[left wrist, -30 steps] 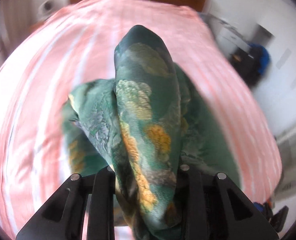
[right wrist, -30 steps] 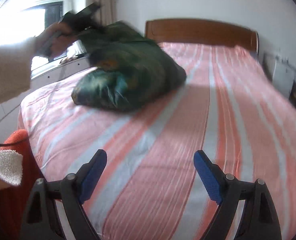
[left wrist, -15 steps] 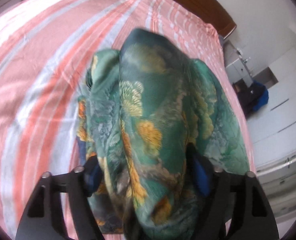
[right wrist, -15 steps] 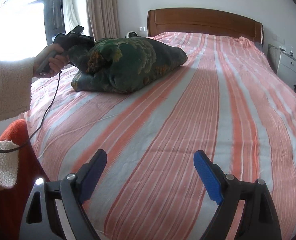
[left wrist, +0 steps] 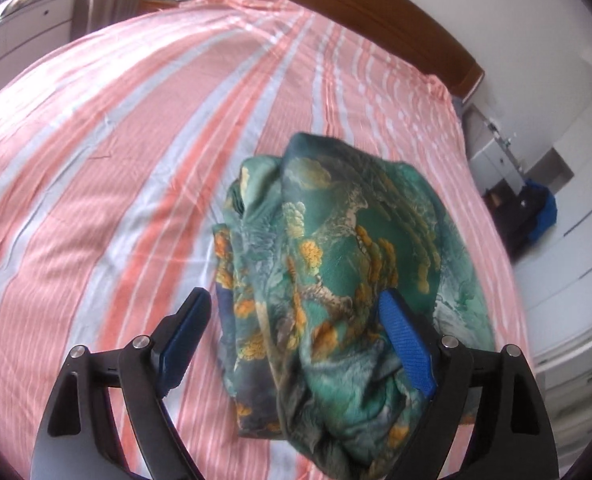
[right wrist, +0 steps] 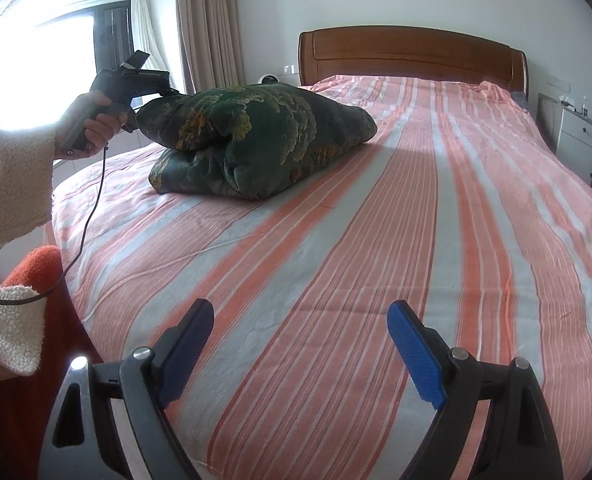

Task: Fold large clothes

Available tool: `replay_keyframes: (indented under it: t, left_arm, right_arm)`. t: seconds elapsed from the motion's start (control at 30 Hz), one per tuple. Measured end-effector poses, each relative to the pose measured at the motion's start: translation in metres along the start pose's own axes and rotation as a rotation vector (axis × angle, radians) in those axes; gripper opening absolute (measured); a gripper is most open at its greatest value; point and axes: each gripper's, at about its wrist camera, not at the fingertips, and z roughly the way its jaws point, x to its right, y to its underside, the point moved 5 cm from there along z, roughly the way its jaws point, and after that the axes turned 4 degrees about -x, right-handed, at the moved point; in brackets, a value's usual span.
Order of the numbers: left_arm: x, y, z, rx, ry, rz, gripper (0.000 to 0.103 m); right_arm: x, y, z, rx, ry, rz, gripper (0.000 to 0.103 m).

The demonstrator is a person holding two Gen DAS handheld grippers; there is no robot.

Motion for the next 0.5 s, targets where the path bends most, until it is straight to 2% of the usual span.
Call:
replay_keyframes:
  t: [0.23, 0.43, 0.5]
  left_arm:
    - [0.007, 0.008, -0.037, 0.047, -0.005, 0.009, 0.087]
    - [0.032, 0.046, -0.073, 0.061, -0.150, 0.161, 0.087]
    - [0.039, 0.067, -0.083, 0.081, -0.169, 0.194, 0.089]
  right_arm:
    - [-0.003, 0.001, 0.001, -0.003, 0.006, -0.011, 0.088]
    - [-0.007, 0.001, 0.003, -0.009, 0.013, -0.025, 0.088]
    - [-0.007, -0.003, 0.005, -0.012, 0.014, -0.013, 0.088]
